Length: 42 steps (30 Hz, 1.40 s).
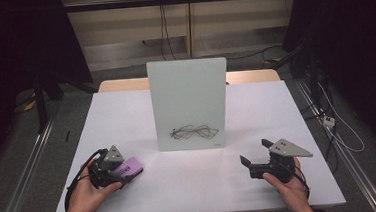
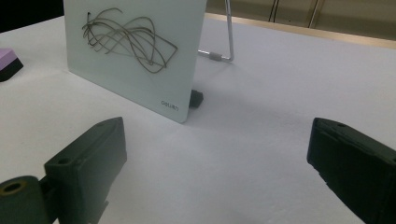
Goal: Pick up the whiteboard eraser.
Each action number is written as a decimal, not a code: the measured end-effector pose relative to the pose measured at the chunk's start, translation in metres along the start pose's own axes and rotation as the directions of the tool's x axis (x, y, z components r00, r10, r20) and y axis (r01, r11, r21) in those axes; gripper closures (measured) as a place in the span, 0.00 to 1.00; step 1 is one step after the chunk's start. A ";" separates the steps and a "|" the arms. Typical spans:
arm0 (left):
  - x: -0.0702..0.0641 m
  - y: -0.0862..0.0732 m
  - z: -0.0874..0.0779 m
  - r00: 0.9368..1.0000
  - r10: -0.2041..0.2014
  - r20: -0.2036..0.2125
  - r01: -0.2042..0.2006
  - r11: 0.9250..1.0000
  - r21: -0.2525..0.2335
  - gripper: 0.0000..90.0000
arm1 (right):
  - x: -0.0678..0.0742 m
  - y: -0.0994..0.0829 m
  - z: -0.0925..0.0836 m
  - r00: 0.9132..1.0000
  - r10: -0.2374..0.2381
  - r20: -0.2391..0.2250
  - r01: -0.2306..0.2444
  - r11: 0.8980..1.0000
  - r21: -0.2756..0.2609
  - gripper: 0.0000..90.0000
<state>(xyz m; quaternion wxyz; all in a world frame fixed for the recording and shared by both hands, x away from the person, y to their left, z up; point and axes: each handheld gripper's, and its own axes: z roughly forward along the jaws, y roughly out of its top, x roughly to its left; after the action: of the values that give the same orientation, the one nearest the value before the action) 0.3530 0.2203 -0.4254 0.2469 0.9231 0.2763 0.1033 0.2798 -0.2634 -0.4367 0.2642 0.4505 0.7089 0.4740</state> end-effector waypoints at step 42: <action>-0.002 -0.008 -0.037 0.986 -0.168 -0.009 0.149 0.896 -0.417 0.45 | -0.001 0.000 0.004 1.000 0.014 -0.004 -0.014 1.000 0.014 0.05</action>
<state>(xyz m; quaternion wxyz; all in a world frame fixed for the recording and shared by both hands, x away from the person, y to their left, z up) 0.3356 0.2405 -0.3978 0.4388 0.8213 0.3277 0.1599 0.2840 -0.2625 -0.4384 0.2562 0.4562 0.7095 0.4720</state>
